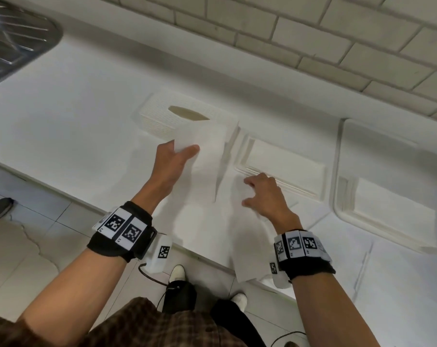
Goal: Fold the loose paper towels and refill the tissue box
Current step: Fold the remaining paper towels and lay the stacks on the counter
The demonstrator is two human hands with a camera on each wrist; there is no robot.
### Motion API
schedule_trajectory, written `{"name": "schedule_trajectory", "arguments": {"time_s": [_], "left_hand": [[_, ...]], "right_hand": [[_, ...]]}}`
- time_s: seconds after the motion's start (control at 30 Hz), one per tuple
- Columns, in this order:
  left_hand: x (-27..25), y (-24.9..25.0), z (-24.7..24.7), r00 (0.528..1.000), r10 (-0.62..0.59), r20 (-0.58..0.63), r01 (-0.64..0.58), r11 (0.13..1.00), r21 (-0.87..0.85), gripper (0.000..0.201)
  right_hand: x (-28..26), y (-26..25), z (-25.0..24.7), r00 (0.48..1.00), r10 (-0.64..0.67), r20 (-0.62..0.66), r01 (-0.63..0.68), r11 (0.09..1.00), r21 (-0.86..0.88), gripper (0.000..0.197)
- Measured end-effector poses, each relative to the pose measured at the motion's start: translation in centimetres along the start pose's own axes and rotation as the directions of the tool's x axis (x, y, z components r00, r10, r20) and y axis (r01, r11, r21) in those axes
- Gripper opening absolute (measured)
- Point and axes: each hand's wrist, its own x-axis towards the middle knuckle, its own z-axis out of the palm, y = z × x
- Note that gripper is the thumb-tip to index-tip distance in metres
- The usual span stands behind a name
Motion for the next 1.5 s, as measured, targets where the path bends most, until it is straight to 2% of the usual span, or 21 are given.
{"name": "schedule_trajectory", "arguments": {"time_s": [0.13,0.23,0.27,0.33,0.4,0.53,0.6,0.7,0.77,0.83,0.87,0.9,0.97,1.0,1.07,1.13,1.17,1.23,1.3,1.37,1.5], "left_hand": [[-0.3,-0.4,0.6,1.0,-0.023,0.008,0.023,1.0,0.0,0.007],[-0.6,-0.8,0.7,1.0,-0.019,0.011,0.019,1.0,0.005,0.005],[-0.6,-0.9,0.7,1.0,-0.006,0.006,0.006,1.0,0.009,0.005],[-0.7,-0.9,0.8,0.999,0.032,-0.014,-0.032,0.999,0.019,0.008],[-0.6,-0.8,0.9,0.997,0.066,-0.05,-0.064,0.998,0.028,0.013],[0.0,-0.2,1.4,0.992,0.114,-0.054,-0.113,0.993,0.024,0.016],[-0.1,0.1,1.9,0.996,0.091,-0.011,-0.091,0.996,-0.001,0.016],[-0.6,0.3,3.5,0.991,-0.043,0.13,0.046,0.999,-0.015,0.017],[-1.4,0.7,4.7,0.94,-0.151,0.307,0.196,0.973,-0.122,0.03],[-2.1,0.7,5.4,0.868,-0.177,0.463,0.276,0.949,-0.155,0.051],[-2.4,0.6,5.7,0.856,-0.175,0.486,0.266,0.956,-0.124,0.05],[-2.7,0.5,5.9,0.869,-0.172,0.464,0.229,0.971,-0.068,0.04],[-2.7,0.0,5.8,0.924,-0.169,0.342,0.172,0.985,0.023,0.029],[-2.5,-0.3,5.5,0.944,-0.164,0.288,0.159,0.986,0.043,0.029],[-1.9,-0.4,5.0,0.962,-0.145,0.231,0.135,0.989,0.061,0.028],[-1.5,-0.1,4.3,0.97,-0.123,0.209,0.108,0.991,0.081,0.026],[-1.3,0.0,4.1,0.973,-0.113,0.2,0.098,0.992,0.086,0.025],[-1.0,0.2,3.8,0.977,-0.103,0.186,0.087,0.992,0.091,0.023],[-0.9,0.1,3.8,0.98,-0.1,0.174,0.084,0.992,0.099,0.023],[-1.0,0.1,3.7,0.981,-0.095,0.17,0.079,0.992,0.1,0.024],[-1.3,-0.1,3.4,0.983,-0.083,0.164,0.067,0.993,0.099,0.021]], "right_hand": [[0.3,-0.3,0.0,0.999,-0.043,-0.023,0.04,0.989,-0.141,0.042],[0.1,-0.3,-0.5,0.996,-0.079,-0.041,0.074,0.99,-0.124,0.025],[0.0,-0.4,-0.9,0.993,-0.092,-0.075,0.087,0.994,-0.06,0.019],[-0.4,-0.8,-2.2,0.988,-0.09,-0.123,0.113,0.975,0.194,0.009],[-1.0,-1.4,-4.3,0.991,-0.081,-0.11,0.124,0.875,0.468,0.009],[-2.6,-2.6,-8.6,0.98,-0.127,-0.153,0.198,0.7,0.686,0.015],[-2.9,-3.1,-9.7,0.974,-0.13,-0.185,0.226,0.596,0.77,0.015],[-2.4,-3.9,-9.2,0.964,-0.083,-0.254,0.252,0.598,0.761,0.016],[-1.7,-4.1,-7.9,0.956,-0.014,-0.292,0.236,0.629,0.741,0.014],[-1.3,-4.1,-6.9,0.948,0.052,-0.314,0.211,0.636,0.742,0.013],[-1.3,-4.0,-6.6,0.946,0.071,-0.318,0.203,0.634,0.746,0.012],[-1.3,-3.7,-6.5,0.946,0.084,-0.312,0.195,0.624,0.756,0.011],[-1.7,-2.7,-6.2,0.951,0.122,-0.284,0.158,0.599,0.785,0.006],[-1.9,-1.8,-5.9,0.951,0.154,-0.269,0.122,0.614,0.78,0.005],[-2.0,0.8,-4.7,0.951,0.196,-0.238,0.014,0.744,0.669,0.013],[-2.1,3.1,-3.3,0.974,0.191,-0.124,-0.135,0.923,0.359,0.029],[-2.2,3.7,-2.6,0.981,0.183,-0.057,-0.168,0.964,0.204,0.039],[-2.1,4.0,-1.6,0.992,0.126,-0.004,-0.125,0.991,0.045,0.058],[-1.9,3.7,-1.3,0.995,0.095,-0.008,-0.095,0.995,-0.043,0.066],[-1.6,3.8,-1.3,0.992,0.129,-0.012,-0.129,0.989,-0.078,0.063],[-1.7,4.2,-1.6,0.988,0.156,0.0,-0.156,0.987,-0.026,0.04]]}}
